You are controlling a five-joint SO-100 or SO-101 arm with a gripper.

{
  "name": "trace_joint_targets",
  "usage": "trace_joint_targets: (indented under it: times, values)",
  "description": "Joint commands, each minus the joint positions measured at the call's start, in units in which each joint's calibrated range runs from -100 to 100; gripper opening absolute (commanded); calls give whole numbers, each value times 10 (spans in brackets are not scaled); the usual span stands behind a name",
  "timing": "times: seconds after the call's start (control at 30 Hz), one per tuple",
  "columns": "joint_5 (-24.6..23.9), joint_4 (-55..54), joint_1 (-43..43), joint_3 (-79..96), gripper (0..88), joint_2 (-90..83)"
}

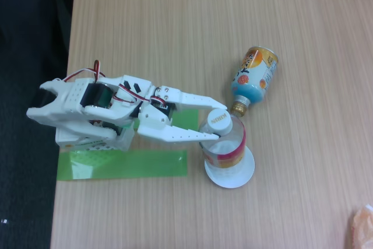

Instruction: Pick up the plastic bottle and stand it up on the white place

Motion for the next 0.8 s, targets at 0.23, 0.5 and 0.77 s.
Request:
trace_joint_targets:
  times: [0.23,0.5,0.77]
  values:
    - [1,-8,2,8,111,-2]
    - [1,-8,2,9,111,-1]
    - [1,-8,2,0,111,-1]
